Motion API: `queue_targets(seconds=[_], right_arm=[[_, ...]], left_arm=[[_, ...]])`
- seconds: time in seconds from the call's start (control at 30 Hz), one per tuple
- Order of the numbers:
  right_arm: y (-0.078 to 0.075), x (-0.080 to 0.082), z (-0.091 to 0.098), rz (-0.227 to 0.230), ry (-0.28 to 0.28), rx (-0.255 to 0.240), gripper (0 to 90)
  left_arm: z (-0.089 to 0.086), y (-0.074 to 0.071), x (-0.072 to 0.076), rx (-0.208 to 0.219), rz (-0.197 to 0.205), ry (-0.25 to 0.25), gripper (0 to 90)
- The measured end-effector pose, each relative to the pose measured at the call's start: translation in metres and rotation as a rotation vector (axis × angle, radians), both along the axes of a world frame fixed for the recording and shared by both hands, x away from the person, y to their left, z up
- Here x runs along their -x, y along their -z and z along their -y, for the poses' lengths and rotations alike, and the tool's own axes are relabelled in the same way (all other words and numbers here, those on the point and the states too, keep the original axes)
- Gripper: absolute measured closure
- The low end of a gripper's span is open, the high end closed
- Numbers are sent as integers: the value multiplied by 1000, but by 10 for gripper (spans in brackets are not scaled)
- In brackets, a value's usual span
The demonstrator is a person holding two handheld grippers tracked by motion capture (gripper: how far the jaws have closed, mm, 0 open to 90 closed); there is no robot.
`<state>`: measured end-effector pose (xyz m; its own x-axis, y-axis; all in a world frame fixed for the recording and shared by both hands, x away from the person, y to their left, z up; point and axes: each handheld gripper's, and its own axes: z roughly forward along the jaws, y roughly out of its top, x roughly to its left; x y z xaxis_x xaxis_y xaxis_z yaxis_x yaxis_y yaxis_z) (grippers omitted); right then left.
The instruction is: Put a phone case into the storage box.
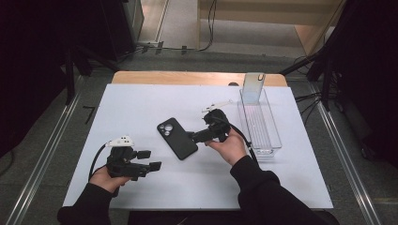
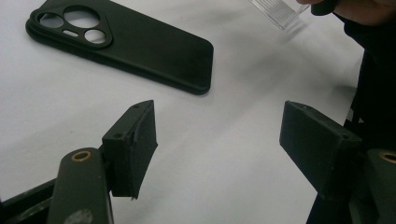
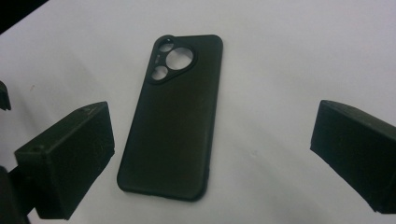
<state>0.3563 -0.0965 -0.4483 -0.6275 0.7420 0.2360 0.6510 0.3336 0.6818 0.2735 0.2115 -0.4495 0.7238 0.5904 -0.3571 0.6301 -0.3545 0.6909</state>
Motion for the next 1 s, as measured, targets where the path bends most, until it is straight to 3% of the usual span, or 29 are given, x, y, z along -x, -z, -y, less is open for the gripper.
queue_targets(seconds=[0.47,0.7,1.0], right_arm=[[11,-8,-35,-2,-22,4,0],[18,-11,-46,-24,-28,2,0],[23,-14,-61,-27,-49,27,0]], left_arm=[[0,0,0,-6,-2,-2,274],[0,0,-1,-9,-5,0,274],[0,1,-1,-7,-6,1,274]])
